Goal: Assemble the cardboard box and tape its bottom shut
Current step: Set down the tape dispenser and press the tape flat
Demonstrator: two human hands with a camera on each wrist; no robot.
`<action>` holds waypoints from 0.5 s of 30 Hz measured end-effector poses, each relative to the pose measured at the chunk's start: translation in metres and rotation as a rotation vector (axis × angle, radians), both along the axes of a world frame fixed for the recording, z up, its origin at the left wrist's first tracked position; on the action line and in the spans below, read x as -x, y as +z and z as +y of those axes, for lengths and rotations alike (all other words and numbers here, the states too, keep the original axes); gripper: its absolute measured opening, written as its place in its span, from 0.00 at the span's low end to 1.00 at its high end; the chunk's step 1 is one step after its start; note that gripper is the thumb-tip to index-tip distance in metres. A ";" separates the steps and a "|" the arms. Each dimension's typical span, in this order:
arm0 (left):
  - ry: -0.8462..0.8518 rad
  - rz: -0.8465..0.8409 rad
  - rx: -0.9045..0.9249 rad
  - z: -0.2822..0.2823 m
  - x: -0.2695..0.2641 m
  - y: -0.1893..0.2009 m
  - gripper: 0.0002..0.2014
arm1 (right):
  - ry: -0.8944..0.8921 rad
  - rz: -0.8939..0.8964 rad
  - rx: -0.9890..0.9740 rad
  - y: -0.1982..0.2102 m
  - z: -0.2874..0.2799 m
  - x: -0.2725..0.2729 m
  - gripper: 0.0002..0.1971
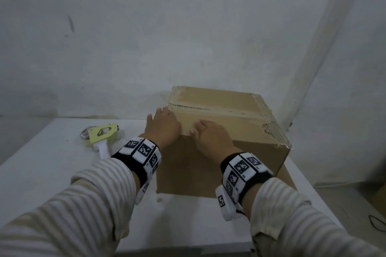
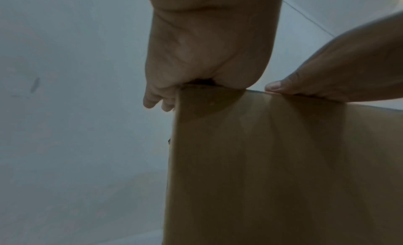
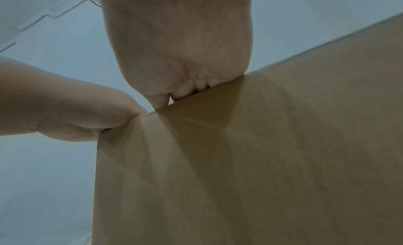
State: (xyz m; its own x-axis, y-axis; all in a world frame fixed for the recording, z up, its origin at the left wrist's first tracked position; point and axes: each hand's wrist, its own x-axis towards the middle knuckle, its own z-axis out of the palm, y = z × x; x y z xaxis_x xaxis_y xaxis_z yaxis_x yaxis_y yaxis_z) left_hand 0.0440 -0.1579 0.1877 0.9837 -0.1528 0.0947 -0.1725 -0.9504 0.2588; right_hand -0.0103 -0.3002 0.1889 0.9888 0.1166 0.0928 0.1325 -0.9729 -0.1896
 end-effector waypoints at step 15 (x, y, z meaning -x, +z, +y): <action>-0.292 -0.106 -0.082 -0.141 0.055 -0.003 0.25 | -0.304 -0.081 0.003 -0.009 -0.131 0.054 0.27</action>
State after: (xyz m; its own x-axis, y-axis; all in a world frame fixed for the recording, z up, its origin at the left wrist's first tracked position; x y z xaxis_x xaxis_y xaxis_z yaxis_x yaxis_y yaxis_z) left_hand -0.0110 -0.2984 0.1843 0.8825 -0.4384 0.1701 -0.4628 -0.8738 0.1492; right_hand -0.0640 -0.4317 0.1797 0.9677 -0.1831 0.1733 -0.1502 -0.9708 -0.1869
